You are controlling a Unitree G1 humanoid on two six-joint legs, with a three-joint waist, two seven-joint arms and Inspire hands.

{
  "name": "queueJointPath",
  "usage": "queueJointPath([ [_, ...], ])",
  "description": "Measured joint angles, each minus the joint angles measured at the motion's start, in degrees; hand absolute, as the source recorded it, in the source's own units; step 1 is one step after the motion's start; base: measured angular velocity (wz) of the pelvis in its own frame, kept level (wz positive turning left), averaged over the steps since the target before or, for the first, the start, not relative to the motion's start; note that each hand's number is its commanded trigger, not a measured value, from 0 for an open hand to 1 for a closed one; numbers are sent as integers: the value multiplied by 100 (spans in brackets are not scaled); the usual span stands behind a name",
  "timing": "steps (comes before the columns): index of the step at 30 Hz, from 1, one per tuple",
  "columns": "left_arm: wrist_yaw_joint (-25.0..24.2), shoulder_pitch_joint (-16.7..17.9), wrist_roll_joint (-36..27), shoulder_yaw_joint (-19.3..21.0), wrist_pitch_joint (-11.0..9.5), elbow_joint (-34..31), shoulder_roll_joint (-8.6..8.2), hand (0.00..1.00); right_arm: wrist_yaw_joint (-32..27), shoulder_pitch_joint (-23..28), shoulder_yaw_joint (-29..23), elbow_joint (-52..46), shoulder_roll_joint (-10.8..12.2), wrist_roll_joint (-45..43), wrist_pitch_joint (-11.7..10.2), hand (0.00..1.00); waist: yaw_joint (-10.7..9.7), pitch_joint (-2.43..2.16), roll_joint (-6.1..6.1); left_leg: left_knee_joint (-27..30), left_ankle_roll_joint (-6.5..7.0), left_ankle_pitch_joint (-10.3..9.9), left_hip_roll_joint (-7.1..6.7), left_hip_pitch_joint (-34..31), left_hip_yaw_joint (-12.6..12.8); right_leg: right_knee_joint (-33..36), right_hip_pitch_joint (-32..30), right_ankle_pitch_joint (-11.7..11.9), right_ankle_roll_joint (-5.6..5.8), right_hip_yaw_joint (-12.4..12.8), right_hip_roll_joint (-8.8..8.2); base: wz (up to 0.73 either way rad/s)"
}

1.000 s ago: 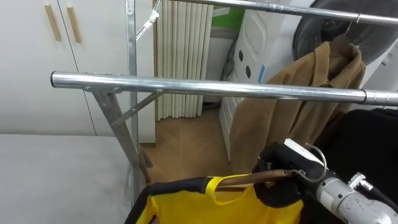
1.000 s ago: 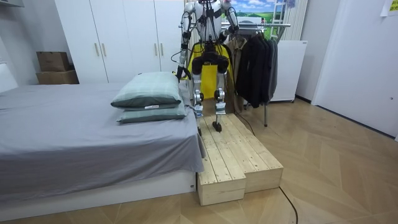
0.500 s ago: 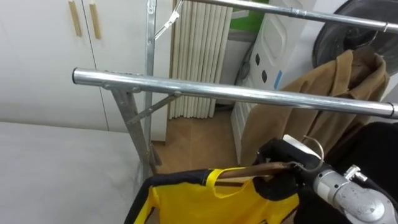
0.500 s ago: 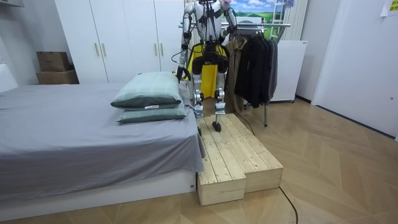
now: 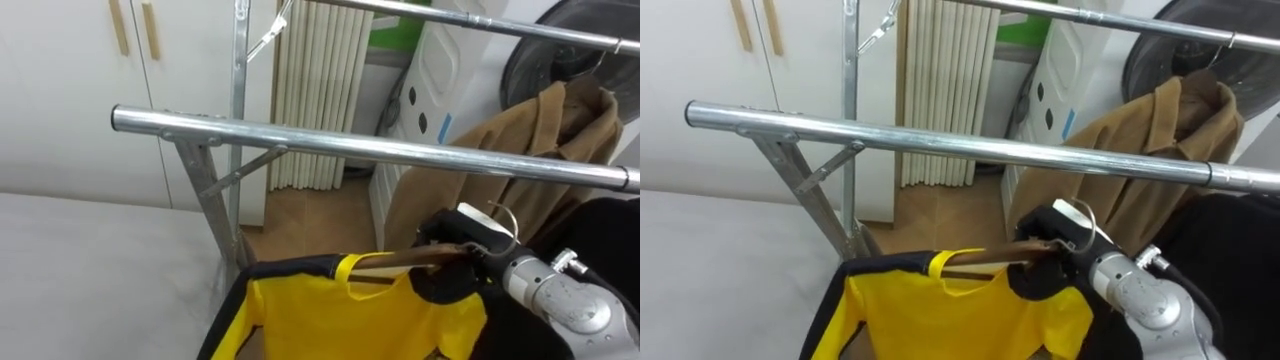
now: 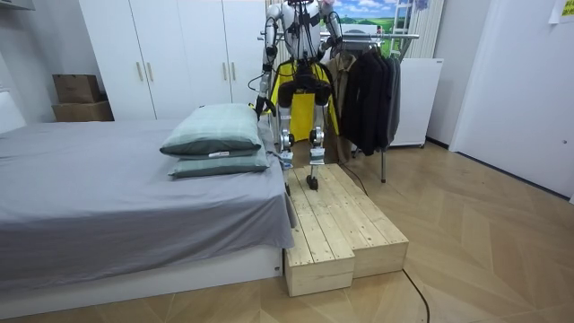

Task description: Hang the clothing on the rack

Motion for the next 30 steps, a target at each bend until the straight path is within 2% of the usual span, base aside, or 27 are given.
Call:
queueJointPath([
  [10,-110,79,-11,8,0,-95,1,0,-121,-148,-3,-2,-19,8,-14,100,7,-8,-9,7,-10,6,0,2,-41,15,11,12,-19,-24,-4,0],
  [16,-116,86,-10,9,1,-95,3,0,-310,-151,-2,-2,-211,-2,-27,100,74,2,5,4,-15,9,7,67,19,93,13,4,-32,-13,10,-5],
  [23,-120,86,-10,66,-4,-88,3,0,-444,-157,-5,-153,-294,-22,-46,100,28,0,1,3,-23,13,-2,57,120,103,-28,-10,-67,38,14,-5],
  [30,-120,134,-22,228,7,-62,4,0,-590,-247,-12,-479,-421,-8,-47,100,-65,-3,-4,6,-34,20,3,56,107,90,-20,-3,-80,23,15,-1],
])
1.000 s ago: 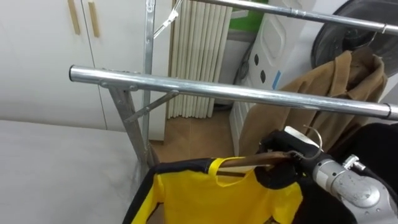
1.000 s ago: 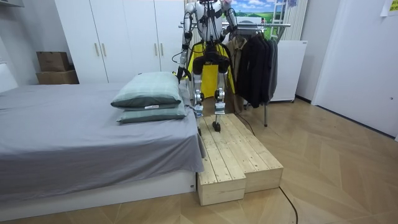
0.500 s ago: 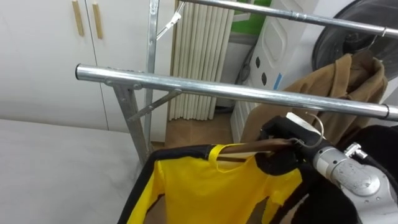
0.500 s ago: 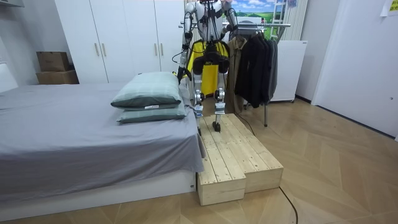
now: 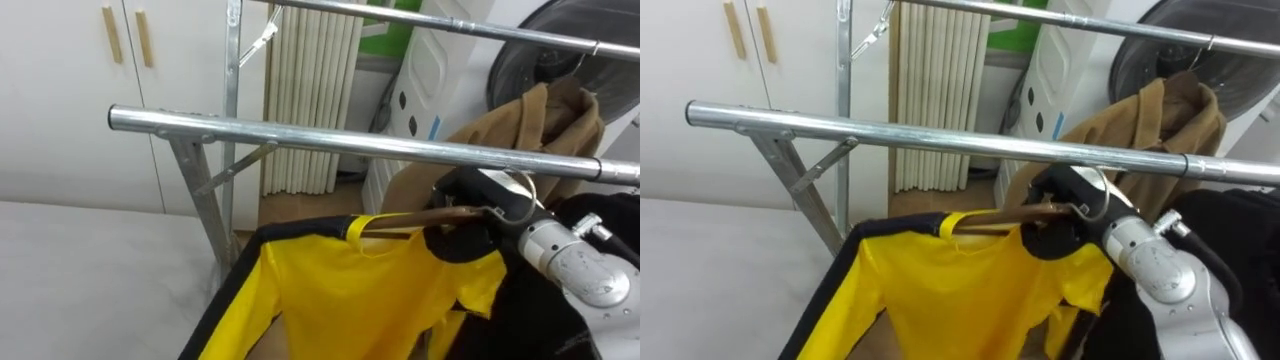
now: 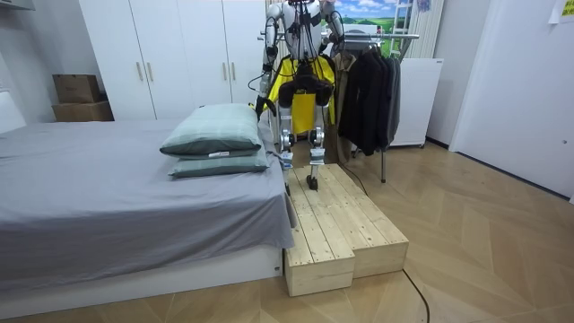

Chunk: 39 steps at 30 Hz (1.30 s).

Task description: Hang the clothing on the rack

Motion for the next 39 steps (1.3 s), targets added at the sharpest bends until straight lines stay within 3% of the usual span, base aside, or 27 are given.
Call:
queueJointPath([
  [5,-34,10,-17,-1,36,-6,-5,0,-20,2,1,-19,-7,-52,7,100,-3,-1,4,-1,0,0,0,0,-6,-9,-1,0,0,5,2,0],
  [9,-215,-120,-42,-12,233,-12,-5,0,-19,1,11,-44,-6,-400,56,100,-13,-10,22,-2,0,0,-2,1,-3,-9,5,1,-2,5,0,0],
  [18,-538,-479,-272,-110,564,-19,-7,0,3,-42,12,-44,-1,-196,186,100,-112,-71,172,22,-1,2,-12,-74,-101,9,-27,4,-6,-92,-33,6],
  [24,-761,-697,-448,-108,742,-21,10,0,153,-84,22,-1,-5,153,314,100,-145,-66,211,22,-25,21,-4,-93,-98,13,-58,8,-13,-79,-21,-1],
  [32,-1187,-965,-488,-107,785,-43,63,0,366,-84,28,470,-1,634,382,100,-144,-57,223,4,-31,25,-4,-83,-85,3,-53,9,-16,-60,-16,0],
  [39,-1275,-977,-615,-53,791,-95,49,0,553,-84,25,821,8,715,504,100,-143,-32,248,-13,-30,24,-9,-79,-96,-15,-60,4,-22,-45,-10,0],
])
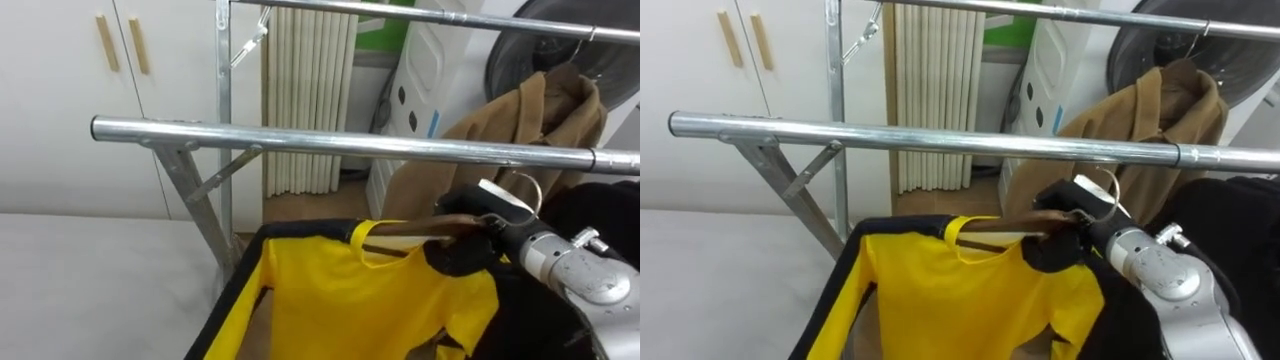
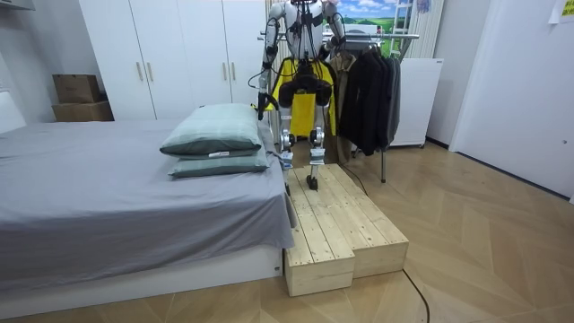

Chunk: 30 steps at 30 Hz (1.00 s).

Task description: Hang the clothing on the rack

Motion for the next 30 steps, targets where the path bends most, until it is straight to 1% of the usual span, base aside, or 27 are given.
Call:
queueJointPath([
  [2,-9,0,-28,11,7,0,-1,0,84,0,0,66,5,-1,44,100,2,0,0,-1,0,0,-1,-1,-1,8,-5,-9,-12,0,0,0],
  [5,-9,1,-217,2,45,0,-1,0,161,-3,3,202,9,0,48,100,8,0,-1,-4,0,0,0,1,5,20,-11,-11,-15,2,2,0],
  [8,-7,-2,-393,8,53,1,-1,0,181,-103,2,638,9,69,48,100,10,0,-3,-4,0,0,-1,-2,-14,30,-22,-11,-16,2,1,0],
  [11,-12,-8,-431,71,59,1,1,0,184,-238,0,989,9,69,69,100,3,-1,-5,-2,0,0,-6,-24,-20,40,-48,-17,-23,6,-1,0],
  [14,-73,-7,-426,75,66,3,-1,0,185,-267,0,978,9,39,142,100,9,-2,-6,1,0,0,-6,-37,-18,54,-68,-20,-29,17,3,-2],
  [17,-100,-7,-431,69,84,1,1,0,175,-497,2,975,30,-104,177,100,20,-7,-16,5,0,0,-14,-105,35,186,-229,-30,-39,64,8,-10],
  [21,-120,-32,-432,50,90,1,0,0,41,-766,7,974,30,-86,175,100,6,-11,-33,7,0,0,-12,-81,35,219,-222,-30,-39,64,12,-1],
  [28,-121,-35,-430,50,91,5,5,0,-54,-816,15,975,45,-163,175,100,5,-10,-66,11,0,0,-16,-81,25,220,-220,-30,-39,72,8,0],
  [30,-143,-36,-428,54,91,3,17,0,-85,-820,15,961,45,-327,175,100,2,-9,-77,19,0,0,-17,-87,29,219,-226,-32,-40,79,10,0],
])
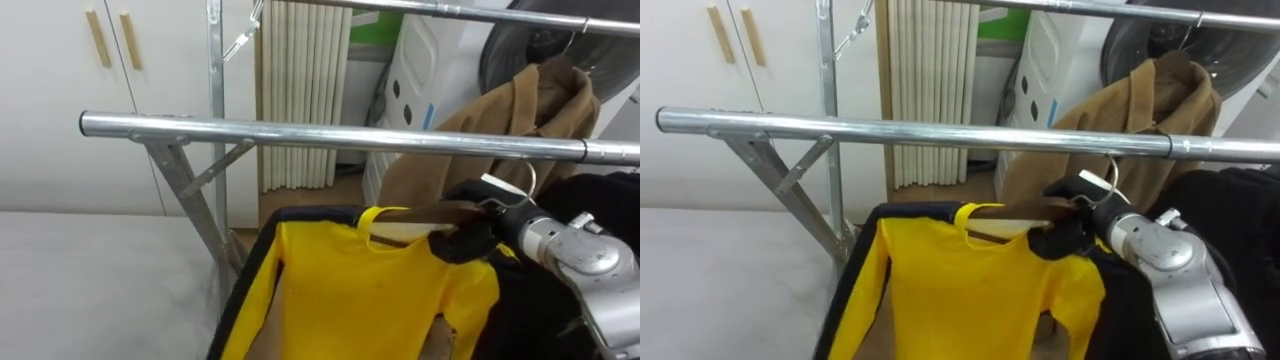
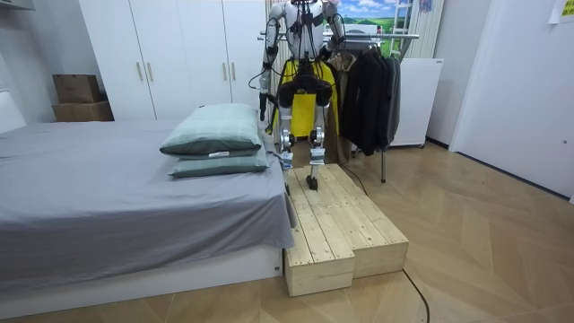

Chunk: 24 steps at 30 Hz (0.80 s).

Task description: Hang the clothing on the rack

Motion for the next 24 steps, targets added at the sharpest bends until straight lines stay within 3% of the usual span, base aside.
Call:
queueJointPath([
  [14,-83,-71,-8,-5,-17,3,54,0,-63,7,161,-514,33,-1154,37,100,-90,-3,10,0,0,0,9,10,-5,11,0,1,-3,10,15,0],
  [24,-72,-86,-8,-18,-18,70,34,0,-149,7,212,-782,79,-1525,42,100,-99,40,172,1,-14,8,9,11,-19,31,-6,-6,-11,12,17,0],
])
